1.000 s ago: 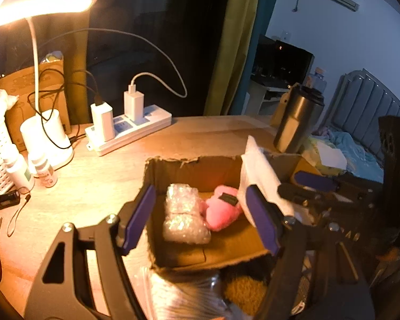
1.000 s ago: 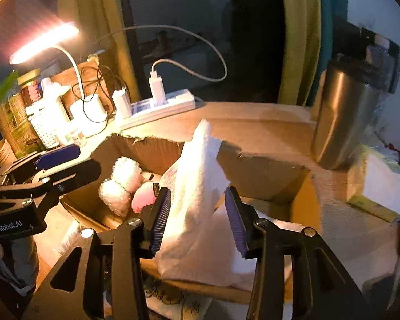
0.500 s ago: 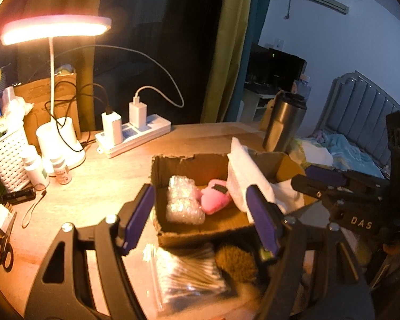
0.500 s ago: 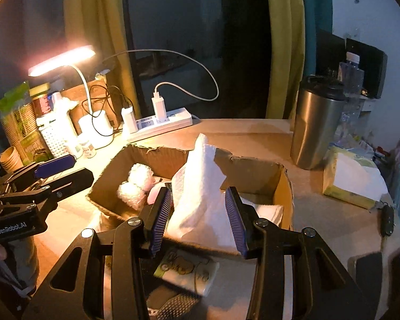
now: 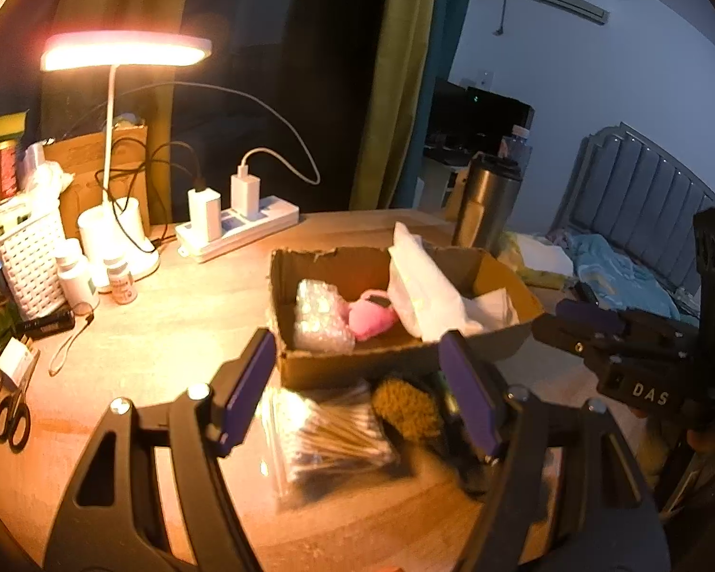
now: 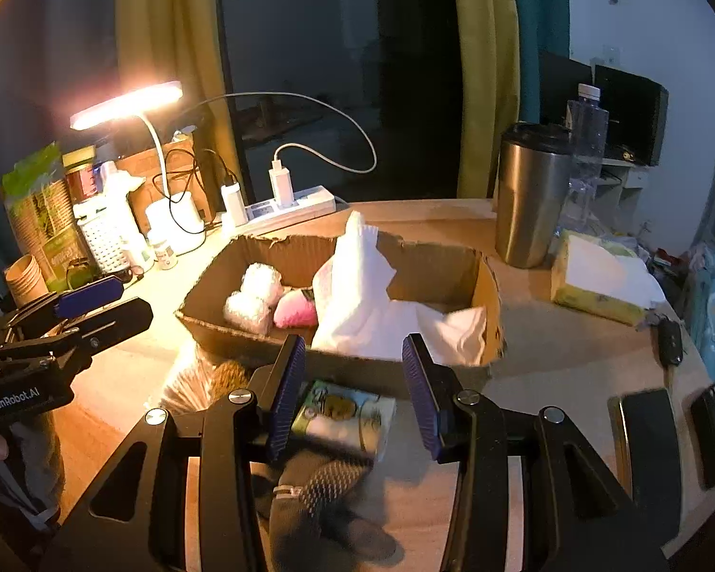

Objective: Organize soft objects
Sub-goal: 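Lift the grey glove with the right tool while the left tool reaches the brown fuzzy ball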

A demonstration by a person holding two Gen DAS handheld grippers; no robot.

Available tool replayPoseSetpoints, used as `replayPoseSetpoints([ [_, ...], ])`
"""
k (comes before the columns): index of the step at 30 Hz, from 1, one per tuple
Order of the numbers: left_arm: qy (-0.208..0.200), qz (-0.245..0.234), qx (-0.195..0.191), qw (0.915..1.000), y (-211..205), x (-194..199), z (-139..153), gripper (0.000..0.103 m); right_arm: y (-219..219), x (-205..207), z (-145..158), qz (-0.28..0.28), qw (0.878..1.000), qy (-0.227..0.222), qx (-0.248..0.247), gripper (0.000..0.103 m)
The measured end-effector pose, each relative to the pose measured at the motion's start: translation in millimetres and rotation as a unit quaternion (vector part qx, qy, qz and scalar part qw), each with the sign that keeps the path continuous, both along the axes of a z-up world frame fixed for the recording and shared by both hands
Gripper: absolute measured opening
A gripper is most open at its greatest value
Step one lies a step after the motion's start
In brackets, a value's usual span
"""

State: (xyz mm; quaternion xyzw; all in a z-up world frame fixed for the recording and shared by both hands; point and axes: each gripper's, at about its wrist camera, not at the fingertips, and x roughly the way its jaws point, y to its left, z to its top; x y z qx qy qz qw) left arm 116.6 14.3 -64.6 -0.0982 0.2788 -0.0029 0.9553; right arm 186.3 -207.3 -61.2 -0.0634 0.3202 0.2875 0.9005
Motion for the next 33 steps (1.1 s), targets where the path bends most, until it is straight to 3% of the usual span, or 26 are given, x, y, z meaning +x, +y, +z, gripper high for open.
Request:
replayPoseSetpoints([
  [15,0.021,0.001,-0.001,0.9998,0.0,-30.1,-29.6,0.073,5.2,-36.6,-34.4,0.006,1.0,0.029,-0.008,0.045],
  [33,0.059,-0.011,-0.001,0.9982,-2.2,-33.0,-63.7,0.073,14.0,-53.3,-81.9,0.011,0.997,0.074,-0.034,0.045],
])
